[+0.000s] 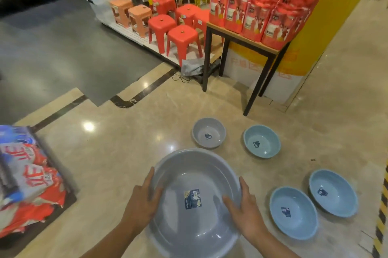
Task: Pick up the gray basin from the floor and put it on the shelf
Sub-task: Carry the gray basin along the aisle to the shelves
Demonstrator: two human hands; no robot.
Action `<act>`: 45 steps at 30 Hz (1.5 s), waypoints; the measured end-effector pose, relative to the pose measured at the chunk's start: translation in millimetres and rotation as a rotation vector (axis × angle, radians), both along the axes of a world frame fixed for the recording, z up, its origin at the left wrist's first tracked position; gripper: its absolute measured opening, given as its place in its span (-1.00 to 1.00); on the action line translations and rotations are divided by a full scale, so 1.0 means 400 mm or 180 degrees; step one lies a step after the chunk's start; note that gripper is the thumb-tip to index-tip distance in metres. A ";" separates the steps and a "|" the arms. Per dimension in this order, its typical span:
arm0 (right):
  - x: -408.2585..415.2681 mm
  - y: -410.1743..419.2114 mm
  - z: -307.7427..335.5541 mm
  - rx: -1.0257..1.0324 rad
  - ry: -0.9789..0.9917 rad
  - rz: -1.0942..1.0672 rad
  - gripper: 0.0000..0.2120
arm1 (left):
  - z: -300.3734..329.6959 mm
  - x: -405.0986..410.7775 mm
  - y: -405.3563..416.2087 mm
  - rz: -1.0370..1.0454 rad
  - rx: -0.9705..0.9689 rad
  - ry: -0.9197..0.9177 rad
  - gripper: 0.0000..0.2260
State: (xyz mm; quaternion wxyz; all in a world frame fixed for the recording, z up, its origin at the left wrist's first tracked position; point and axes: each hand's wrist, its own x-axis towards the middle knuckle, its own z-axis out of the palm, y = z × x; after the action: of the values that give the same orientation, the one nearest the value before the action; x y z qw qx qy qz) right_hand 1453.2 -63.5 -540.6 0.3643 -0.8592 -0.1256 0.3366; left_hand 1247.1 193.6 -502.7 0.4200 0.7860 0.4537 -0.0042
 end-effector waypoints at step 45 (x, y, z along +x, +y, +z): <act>0.065 0.721 -1.782 -0.0666 -0.0409 0.1774 -0.13 | -1.907 -0.122 0.580 0.0496 0.0630 0.0477 -0.37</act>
State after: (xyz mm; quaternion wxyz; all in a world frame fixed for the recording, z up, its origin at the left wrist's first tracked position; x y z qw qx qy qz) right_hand 1479.1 224.9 -1253.3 0.1587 -0.8440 -0.3440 0.3796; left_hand 1198.3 425.5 -1265.6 0.3044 0.7835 0.5415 0.0146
